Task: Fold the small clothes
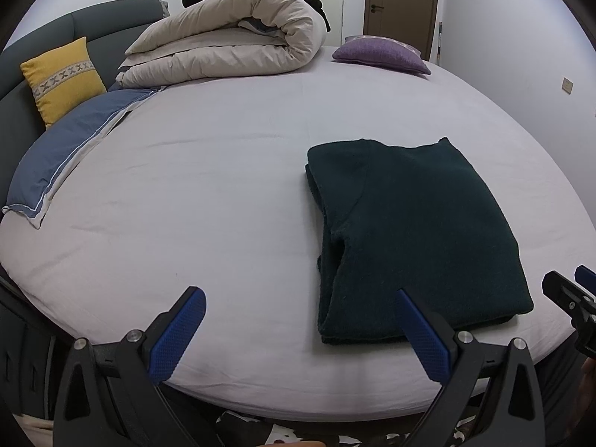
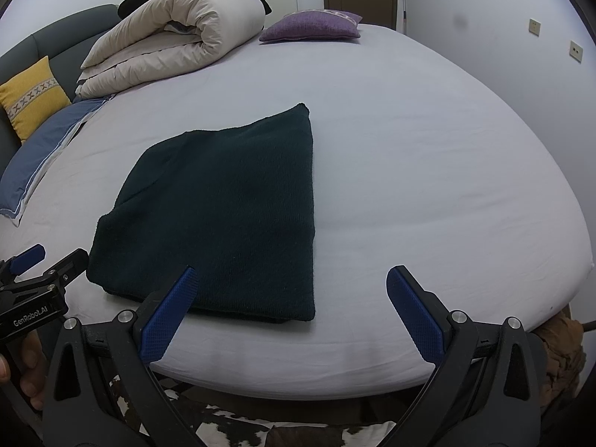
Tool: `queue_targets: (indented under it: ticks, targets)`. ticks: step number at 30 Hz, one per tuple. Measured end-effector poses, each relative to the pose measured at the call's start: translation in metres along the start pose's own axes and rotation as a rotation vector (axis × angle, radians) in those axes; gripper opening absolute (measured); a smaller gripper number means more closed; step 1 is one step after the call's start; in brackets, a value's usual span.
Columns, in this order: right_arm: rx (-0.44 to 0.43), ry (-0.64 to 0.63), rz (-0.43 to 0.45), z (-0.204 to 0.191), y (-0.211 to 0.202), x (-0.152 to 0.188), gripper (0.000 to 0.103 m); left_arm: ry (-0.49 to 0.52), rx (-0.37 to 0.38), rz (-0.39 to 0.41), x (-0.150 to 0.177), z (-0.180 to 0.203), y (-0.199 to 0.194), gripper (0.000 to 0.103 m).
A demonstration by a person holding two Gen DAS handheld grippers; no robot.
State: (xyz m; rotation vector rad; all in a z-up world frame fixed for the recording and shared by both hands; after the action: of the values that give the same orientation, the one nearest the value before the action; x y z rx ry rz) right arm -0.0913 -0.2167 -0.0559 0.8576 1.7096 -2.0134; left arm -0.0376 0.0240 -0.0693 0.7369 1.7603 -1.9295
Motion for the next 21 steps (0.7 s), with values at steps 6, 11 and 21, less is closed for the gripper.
queue_targets:
  ticks: [6, 11, 21]
  targets:
    - [-0.001, 0.000, -0.001, 0.0012, 0.0000, -0.0001, 0.103, -0.001, 0.000, -0.001, -0.0004, -0.0002, 0.0008, 0.103]
    - [-0.001, 0.000, -0.002, -0.0002, 0.0018, 0.0002, 0.103, -0.003, -0.001, -0.006, 0.0021, -0.0017, 0.0021, 0.103]
    - [-0.002, 0.001, -0.004, -0.0038, 0.0040, 0.0018, 0.103, -0.003, -0.001, -0.008, 0.0026, -0.0010, 0.0034, 0.103]
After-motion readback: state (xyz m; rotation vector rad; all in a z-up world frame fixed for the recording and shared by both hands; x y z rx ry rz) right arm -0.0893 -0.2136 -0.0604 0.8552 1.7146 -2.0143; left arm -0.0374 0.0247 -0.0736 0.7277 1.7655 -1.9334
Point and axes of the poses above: each gripper's, at about its wrist camera, not at the fingertips, and y roughly the way its jaws point, z to its right, x to its underside, the point moved 1 cm from there along y, roughly the way its jaws point, and after that the axes turned 4 degrees about x, right-handed, at the moved point
